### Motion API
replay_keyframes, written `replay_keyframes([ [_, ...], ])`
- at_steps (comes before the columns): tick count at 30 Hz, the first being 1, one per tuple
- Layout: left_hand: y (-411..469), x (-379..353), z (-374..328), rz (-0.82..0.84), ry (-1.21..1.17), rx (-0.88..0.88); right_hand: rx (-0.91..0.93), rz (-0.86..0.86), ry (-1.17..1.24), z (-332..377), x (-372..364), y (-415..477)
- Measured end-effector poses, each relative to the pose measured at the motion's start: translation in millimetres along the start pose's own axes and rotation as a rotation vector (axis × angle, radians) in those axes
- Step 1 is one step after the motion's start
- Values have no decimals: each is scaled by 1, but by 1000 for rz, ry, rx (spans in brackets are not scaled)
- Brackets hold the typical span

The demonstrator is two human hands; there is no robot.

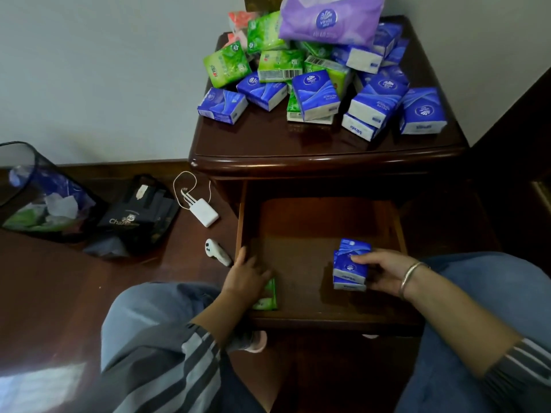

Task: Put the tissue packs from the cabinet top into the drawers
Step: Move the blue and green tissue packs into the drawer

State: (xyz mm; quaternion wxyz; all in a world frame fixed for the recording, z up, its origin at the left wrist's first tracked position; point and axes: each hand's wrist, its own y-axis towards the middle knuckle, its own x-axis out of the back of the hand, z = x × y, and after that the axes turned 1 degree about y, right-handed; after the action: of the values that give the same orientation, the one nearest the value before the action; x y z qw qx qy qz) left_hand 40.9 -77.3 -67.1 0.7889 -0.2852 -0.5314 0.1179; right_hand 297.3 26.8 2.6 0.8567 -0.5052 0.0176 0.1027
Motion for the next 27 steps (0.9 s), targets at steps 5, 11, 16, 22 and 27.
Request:
replay_keyframes([
  [5,-18,-5,4,-183,-247,134,-17,8,-30,-9,-8,-5],
  [11,-29,6,24,-533,-1178,649,62,11,-101,-16,-43,7],
  [16,-38,-14,26,-180,-1826,604,125,8,-168,-26,-101,40],
  [22,-29,-27,36,-143,-1929,544,318,-35,-296,-21,-157,91],
  [27,-21,-38,42,-109,-1955,542,295,63,-639,-27,-173,107],
])
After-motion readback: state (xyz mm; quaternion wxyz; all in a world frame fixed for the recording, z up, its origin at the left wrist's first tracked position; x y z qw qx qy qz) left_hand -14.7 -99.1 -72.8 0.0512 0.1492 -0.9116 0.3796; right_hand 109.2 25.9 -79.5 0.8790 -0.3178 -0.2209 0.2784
